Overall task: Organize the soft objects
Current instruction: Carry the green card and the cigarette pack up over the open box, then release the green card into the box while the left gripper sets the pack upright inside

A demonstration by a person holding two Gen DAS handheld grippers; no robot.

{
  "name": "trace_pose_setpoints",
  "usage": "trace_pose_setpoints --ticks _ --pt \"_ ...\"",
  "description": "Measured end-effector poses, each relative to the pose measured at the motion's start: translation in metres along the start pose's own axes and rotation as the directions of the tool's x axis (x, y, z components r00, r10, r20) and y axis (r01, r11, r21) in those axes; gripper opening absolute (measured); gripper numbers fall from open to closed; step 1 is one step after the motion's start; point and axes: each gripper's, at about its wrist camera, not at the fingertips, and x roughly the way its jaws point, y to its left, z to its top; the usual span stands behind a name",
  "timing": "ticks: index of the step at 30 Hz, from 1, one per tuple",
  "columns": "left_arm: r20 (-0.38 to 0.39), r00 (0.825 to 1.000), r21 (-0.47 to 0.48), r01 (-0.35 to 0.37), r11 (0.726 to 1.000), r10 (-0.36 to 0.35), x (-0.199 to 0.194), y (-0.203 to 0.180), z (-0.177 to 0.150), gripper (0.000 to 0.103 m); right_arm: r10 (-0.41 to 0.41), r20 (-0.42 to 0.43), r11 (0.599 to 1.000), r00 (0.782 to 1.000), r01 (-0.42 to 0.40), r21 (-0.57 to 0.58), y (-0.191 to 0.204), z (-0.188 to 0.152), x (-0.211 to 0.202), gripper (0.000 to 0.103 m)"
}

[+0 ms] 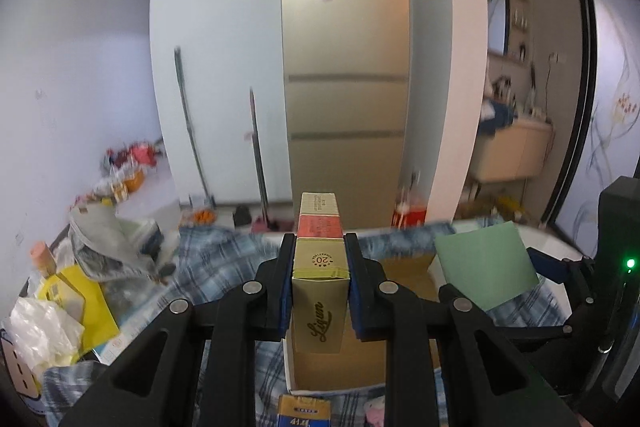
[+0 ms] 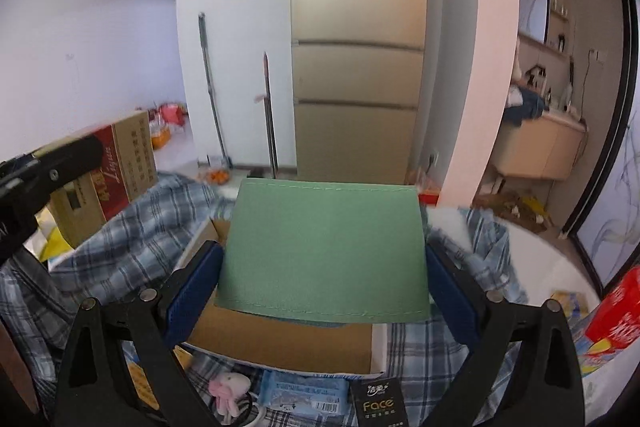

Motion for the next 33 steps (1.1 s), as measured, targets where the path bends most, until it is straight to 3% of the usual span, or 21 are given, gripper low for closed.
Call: trace_pose_setpoints --ticks 4,12,19,25,27,29,33 --pt "-0.090 0.996 -0.002 0.000 1.000 -0.001 0.032 0.001 -0.010 0.024 0.034 -0.132 0.999 0.991 -0.035 -0.001 -0.004 -0.010 0.031 0.097" --pt "-0.239 0.970 0.036 -0.032 0.999 0.040 0.088 0.000 -0.042 0.024 0.081 -0.267 0.996 0.960 -0.072 0.043 -0.009 -0.036 0.078 0.097" --pt "-0.314 0.948 0.044 -0.031 0.999 0.043 0.111 0.004 -0.056 0.024 0.091 -0.329 0.995 0.940 -0.095 0.006 0.004 -0.049 0.092 0.097" --pt "-0.334 0.942 0.039 -0.029 0.999 0.041 0.117 0.003 -0.060 0.024 0.052 -0.331 0.998 0.942 -0.058 -0.009 0.006 -0.050 0.094 0.097" --pt "-0.340 0.939 0.045 -0.029 0.999 0.043 0.118 0.003 -0.060 0.030 0.060 -0.323 0.998 0.944 -0.066 -0.006 0.005 -0.050 0.093 0.097" --pt "-0.338 0.939 0.047 -0.042 0.998 0.055 0.118 0.003 -0.060 0.065 0.049 -0.321 0.999 0.946 -0.054 -0.006 0.004 -0.049 0.094 0.098" --pt "-0.305 0.950 0.044 -0.048 0.998 0.059 0.114 0.004 -0.057 0.068 0.042 -0.307 0.999 0.951 -0.041 0.007 0.000 -0.046 0.093 0.098"
